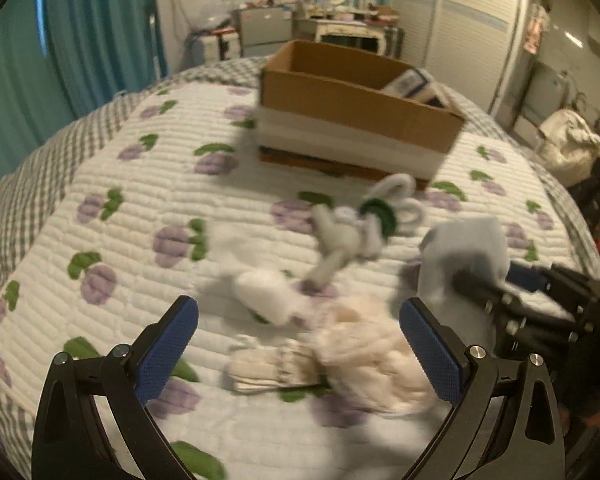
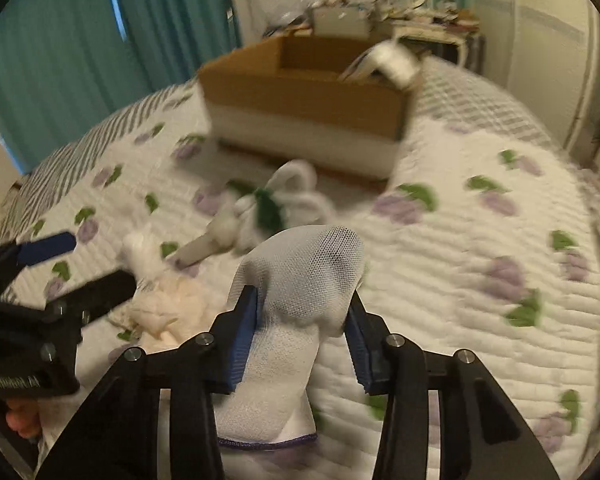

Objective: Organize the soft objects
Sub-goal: 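Grasp the white sock with the right tool while the left tool grasps the cream lace cloth, then carry the sock and lace cloth into the box and release both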

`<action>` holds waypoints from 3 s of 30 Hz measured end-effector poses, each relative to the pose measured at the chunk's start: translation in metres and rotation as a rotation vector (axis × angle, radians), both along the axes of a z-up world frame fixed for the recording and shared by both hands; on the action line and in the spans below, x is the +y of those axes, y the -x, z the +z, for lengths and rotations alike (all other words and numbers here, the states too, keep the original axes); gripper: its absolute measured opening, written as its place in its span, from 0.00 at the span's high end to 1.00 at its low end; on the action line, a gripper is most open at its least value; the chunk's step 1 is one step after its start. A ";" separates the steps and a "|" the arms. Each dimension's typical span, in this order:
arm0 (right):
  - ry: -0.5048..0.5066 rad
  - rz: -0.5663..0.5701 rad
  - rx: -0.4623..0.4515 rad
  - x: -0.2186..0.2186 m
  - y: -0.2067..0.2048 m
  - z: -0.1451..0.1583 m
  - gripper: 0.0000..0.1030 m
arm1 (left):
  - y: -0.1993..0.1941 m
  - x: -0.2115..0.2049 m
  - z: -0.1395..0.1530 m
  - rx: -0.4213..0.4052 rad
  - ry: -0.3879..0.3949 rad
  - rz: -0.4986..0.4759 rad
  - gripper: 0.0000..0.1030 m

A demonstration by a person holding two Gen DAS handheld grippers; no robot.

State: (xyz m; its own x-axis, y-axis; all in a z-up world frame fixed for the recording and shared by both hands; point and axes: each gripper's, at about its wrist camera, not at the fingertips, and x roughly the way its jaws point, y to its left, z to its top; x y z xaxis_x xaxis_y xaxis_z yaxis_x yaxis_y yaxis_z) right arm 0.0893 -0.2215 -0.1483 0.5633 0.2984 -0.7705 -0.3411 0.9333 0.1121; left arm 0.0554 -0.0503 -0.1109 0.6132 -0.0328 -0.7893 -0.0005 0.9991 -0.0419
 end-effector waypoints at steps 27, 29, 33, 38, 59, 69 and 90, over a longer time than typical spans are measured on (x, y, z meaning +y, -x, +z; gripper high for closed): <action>-0.018 -0.060 -0.009 -0.035 0.018 0.011 0.59 | 0.001 -0.031 -0.025 0.121 0.042 -0.150 0.70; -0.024 -0.063 -0.025 -0.036 0.023 0.020 0.59 | 0.006 -0.027 -0.014 0.103 0.056 -0.149 0.70; -0.037 -0.075 -0.069 -0.040 0.037 0.043 0.59 | 0.015 -0.025 0.010 0.057 0.053 -0.152 0.70; -0.044 -0.082 -0.119 -0.045 0.054 0.069 0.59 | 0.018 -0.027 0.046 -0.026 0.054 -0.151 0.70; -0.095 -0.016 -0.330 0.003 -0.078 0.172 0.59 | -0.112 -0.009 0.125 -0.242 -0.059 -0.195 0.70; -0.095 -0.044 -0.261 0.037 -0.198 0.131 0.59 | -0.215 -0.008 0.070 -0.190 -0.110 -0.259 0.69; -0.081 -0.132 -0.353 0.018 -0.152 0.209 0.28 | -0.143 0.017 0.146 -0.345 -0.163 -0.124 0.14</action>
